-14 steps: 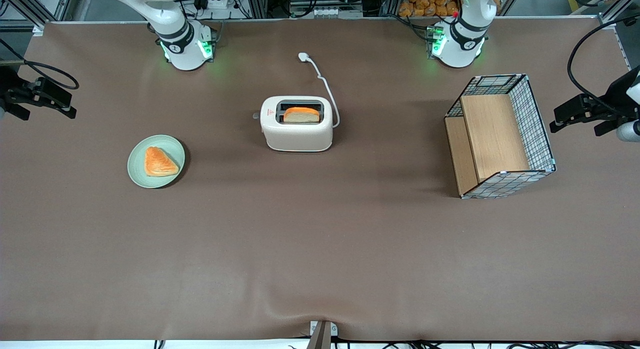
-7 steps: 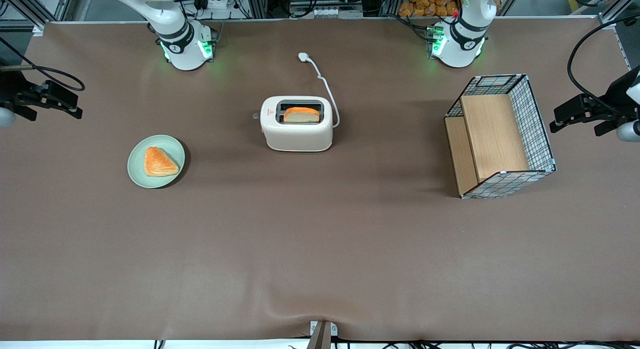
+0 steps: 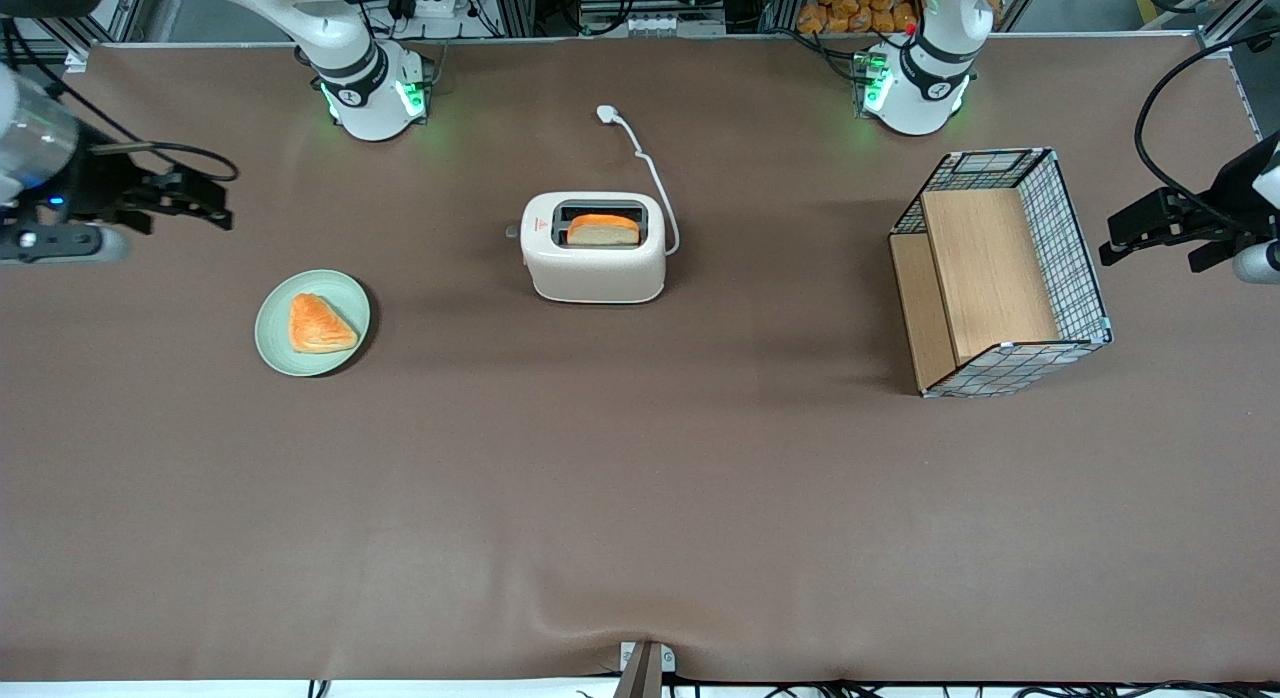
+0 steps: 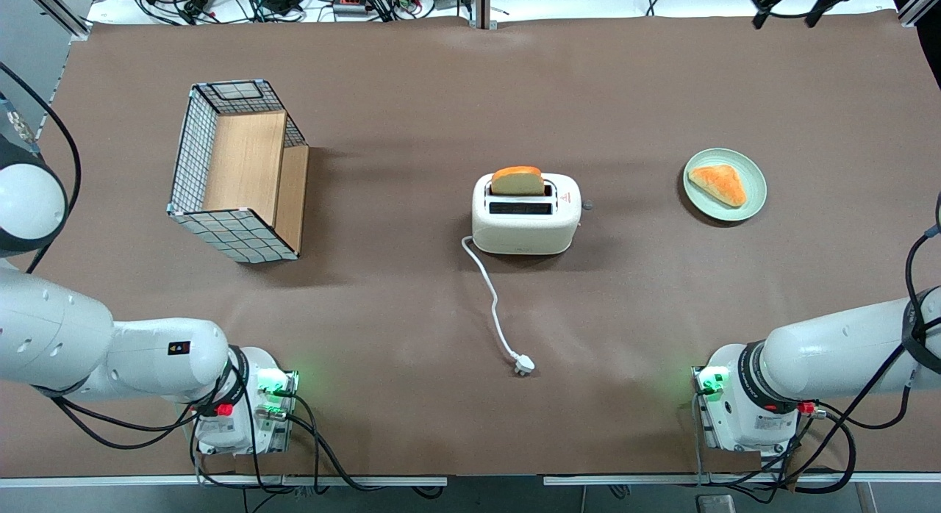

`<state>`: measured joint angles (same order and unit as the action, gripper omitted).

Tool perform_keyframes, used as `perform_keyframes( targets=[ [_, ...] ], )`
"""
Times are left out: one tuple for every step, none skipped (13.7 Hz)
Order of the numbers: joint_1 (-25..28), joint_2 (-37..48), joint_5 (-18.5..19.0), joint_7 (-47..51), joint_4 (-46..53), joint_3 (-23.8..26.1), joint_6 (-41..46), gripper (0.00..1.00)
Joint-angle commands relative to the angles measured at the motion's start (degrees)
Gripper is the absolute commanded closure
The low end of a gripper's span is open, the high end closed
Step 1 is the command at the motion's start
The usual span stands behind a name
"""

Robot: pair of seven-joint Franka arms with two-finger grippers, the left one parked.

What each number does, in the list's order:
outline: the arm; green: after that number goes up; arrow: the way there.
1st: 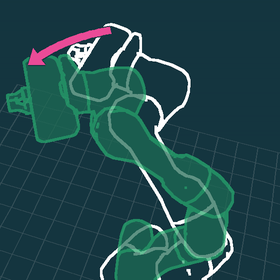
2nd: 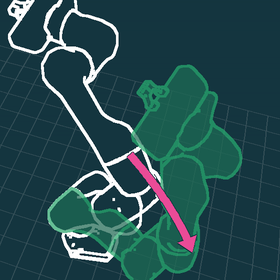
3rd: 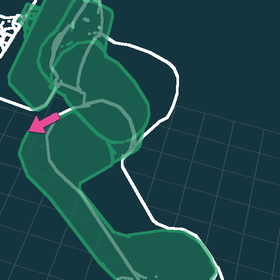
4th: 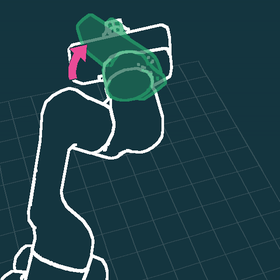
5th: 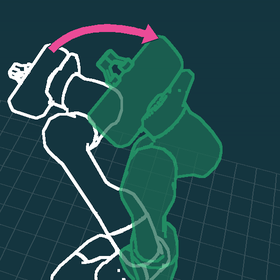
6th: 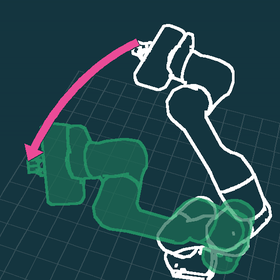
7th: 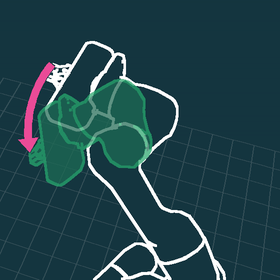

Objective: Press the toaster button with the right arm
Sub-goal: 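Move the right gripper past the green plate toward the toaster's lever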

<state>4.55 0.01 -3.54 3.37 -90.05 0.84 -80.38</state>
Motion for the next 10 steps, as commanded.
perform_keyframes(
  targets=[
    [2.3,0.69,-2.34,2.42,-2.4,-0.22,1.01,0.4],
    [2.91,0.69,-2.96,3.82,-2.93,-0.22,1.01,0.46],
    [3.53,0.69,-3.75,4.79,-3.89,-0.22,1.01,0.55],
    [4.06,0.86,-4.36,5.24,-4.94,-0.22,0.92,0.67],
    [4.5,0.95,-4.72,5.59,-5.39,-0.22,0.92,0.77],
    [5.37,0.95,-4.98,6.29,-5.48,-0.22,1.1,0.88],
    [6.34,0.95,-5.07,7.95,-6.09,-0.22,1.27,0.91],
    [7.22,1.21,-5.51,9.45,-7.49,-0.22,1.01,0.95],
    [7.4,1.65,-6.73,9.98,-9.07,-0.22,0.49,1.0],
    [7.4,2.09,-7.96,9.99,-9.87,-0.22,0.31,1.0]
  ],
)
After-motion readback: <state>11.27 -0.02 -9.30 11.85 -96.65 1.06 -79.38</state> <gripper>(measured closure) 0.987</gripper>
